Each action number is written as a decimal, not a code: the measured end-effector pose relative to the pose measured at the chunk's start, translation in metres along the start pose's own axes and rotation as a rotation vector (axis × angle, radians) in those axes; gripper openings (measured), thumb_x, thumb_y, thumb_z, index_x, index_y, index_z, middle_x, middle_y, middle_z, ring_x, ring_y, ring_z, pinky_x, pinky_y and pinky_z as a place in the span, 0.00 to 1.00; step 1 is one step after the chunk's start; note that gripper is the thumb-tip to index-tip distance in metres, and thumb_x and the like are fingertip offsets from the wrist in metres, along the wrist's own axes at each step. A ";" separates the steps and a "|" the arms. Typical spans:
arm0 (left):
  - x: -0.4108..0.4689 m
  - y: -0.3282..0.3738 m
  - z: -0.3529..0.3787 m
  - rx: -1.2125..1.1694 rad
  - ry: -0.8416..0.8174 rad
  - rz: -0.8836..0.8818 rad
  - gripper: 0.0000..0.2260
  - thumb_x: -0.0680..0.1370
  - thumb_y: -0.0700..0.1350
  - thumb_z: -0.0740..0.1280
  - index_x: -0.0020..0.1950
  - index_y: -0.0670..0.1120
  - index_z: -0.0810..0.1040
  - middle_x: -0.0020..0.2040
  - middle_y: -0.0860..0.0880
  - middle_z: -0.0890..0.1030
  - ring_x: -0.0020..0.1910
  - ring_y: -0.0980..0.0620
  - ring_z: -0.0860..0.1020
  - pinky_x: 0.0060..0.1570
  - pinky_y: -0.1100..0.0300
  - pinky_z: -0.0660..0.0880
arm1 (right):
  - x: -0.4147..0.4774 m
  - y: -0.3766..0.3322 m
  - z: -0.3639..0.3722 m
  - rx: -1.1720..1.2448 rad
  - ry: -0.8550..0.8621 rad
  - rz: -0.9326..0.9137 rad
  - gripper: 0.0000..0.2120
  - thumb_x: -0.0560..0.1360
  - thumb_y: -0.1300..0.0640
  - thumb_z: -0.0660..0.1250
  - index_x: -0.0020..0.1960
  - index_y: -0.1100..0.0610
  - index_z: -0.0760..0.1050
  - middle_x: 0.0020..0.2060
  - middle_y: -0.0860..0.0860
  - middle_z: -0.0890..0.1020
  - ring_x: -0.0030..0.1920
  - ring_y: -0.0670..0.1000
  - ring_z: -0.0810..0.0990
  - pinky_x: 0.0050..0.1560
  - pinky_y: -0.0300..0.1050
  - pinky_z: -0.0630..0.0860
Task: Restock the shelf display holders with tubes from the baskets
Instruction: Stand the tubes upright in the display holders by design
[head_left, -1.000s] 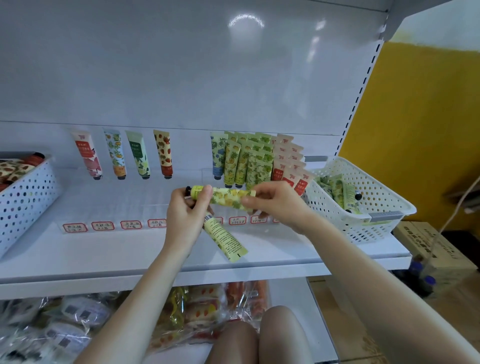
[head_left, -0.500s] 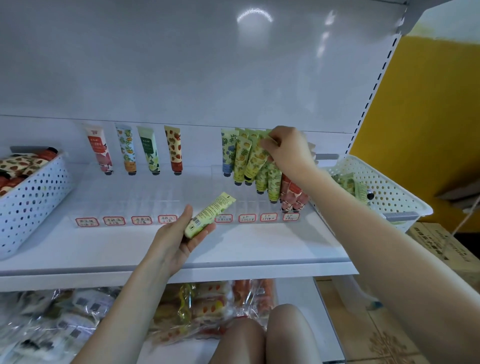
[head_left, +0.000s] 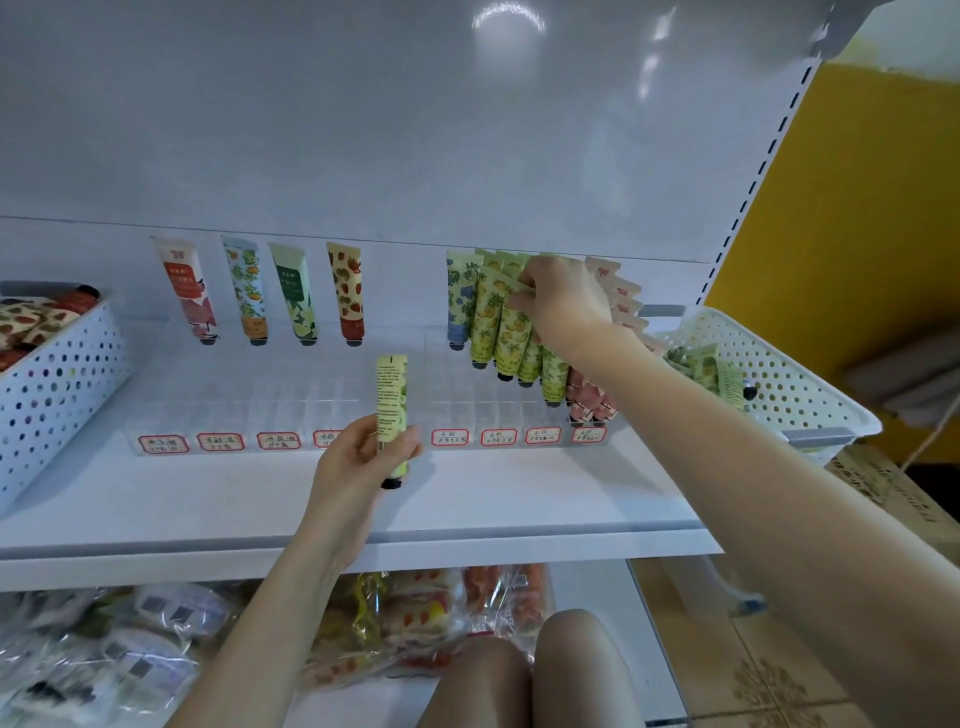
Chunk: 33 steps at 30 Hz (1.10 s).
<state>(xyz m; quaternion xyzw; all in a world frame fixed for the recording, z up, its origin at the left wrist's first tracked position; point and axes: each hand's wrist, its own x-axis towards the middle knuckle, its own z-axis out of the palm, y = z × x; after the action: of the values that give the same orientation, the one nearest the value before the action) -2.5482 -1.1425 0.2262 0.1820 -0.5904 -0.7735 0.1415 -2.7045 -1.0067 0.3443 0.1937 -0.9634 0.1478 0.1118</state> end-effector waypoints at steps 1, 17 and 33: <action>0.001 -0.001 0.001 0.050 -0.010 0.021 0.11 0.73 0.45 0.69 0.54 0.48 0.75 0.45 0.53 0.83 0.49 0.53 0.81 0.46 0.61 0.74 | 0.000 -0.001 -0.001 -0.010 -0.002 0.008 0.19 0.78 0.61 0.61 0.31 0.56 0.59 0.28 0.51 0.67 0.36 0.56 0.73 0.26 0.40 0.59; 0.013 -0.011 0.003 -0.185 -0.016 0.084 0.08 0.80 0.41 0.59 0.47 0.43 0.77 0.37 0.51 0.82 0.37 0.57 0.80 0.41 0.65 0.79 | 0.004 -0.006 -0.006 -0.077 -0.087 0.079 0.20 0.77 0.62 0.62 0.29 0.56 0.59 0.27 0.51 0.64 0.30 0.52 0.68 0.25 0.39 0.59; 0.008 -0.006 0.009 -0.115 -0.033 0.074 0.07 0.81 0.42 0.58 0.50 0.46 0.75 0.43 0.46 0.81 0.38 0.54 0.77 0.41 0.60 0.72 | -0.007 -0.007 -0.004 -0.236 -0.042 0.010 0.16 0.78 0.64 0.60 0.33 0.57 0.63 0.29 0.50 0.67 0.37 0.55 0.72 0.29 0.40 0.63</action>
<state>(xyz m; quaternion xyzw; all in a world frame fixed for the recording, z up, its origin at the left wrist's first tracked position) -2.5596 -1.1370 0.2215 0.1388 -0.5536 -0.8032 0.1707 -2.6945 -1.0091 0.3474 0.1773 -0.9772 0.0299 0.1131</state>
